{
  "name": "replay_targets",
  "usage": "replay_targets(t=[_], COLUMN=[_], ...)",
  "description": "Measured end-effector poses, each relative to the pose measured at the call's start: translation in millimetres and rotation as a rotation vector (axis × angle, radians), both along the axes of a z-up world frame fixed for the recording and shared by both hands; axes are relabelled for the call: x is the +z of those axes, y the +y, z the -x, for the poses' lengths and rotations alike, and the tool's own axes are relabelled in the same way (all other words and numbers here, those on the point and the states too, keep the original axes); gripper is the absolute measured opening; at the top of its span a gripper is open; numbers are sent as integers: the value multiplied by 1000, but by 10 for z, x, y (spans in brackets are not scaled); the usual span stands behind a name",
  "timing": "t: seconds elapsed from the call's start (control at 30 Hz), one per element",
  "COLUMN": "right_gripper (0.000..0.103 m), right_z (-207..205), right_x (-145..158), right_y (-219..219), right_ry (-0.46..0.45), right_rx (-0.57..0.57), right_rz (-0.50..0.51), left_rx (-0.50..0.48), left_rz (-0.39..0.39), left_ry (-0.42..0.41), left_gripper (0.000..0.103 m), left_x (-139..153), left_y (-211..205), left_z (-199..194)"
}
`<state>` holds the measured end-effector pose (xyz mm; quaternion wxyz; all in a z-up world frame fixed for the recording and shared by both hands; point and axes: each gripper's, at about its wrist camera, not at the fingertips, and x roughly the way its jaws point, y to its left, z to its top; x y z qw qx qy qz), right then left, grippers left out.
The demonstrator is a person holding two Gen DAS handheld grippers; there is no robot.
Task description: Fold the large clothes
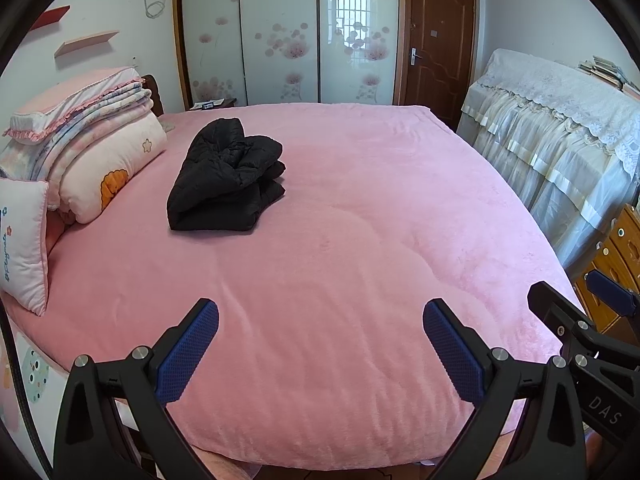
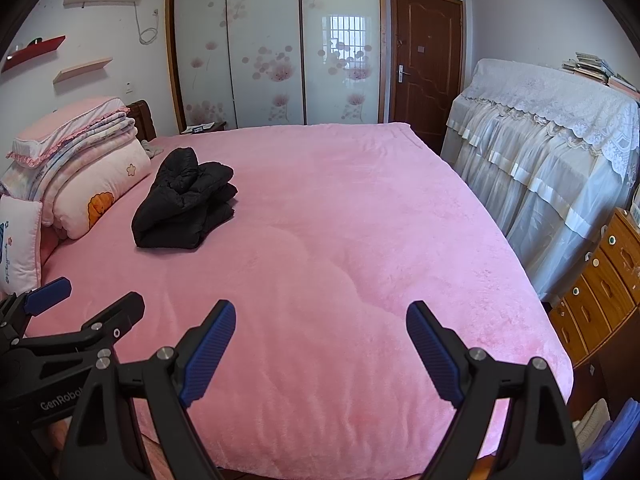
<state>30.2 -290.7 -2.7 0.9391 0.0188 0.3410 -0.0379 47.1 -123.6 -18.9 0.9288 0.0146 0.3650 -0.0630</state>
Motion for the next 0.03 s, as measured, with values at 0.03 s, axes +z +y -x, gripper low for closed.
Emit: replay_targets(t=[0.03], right_gripper=[88], right_z=[4], right_x=[-5], right_y=[-12], right_ry=[2], right_rx=[0], right_rz=[-2], left_rx=[0], left_rz=[-2], left_ry=[1], left_gripper=[101], left_x=[2], left_y=[-2], left_z=[-8])
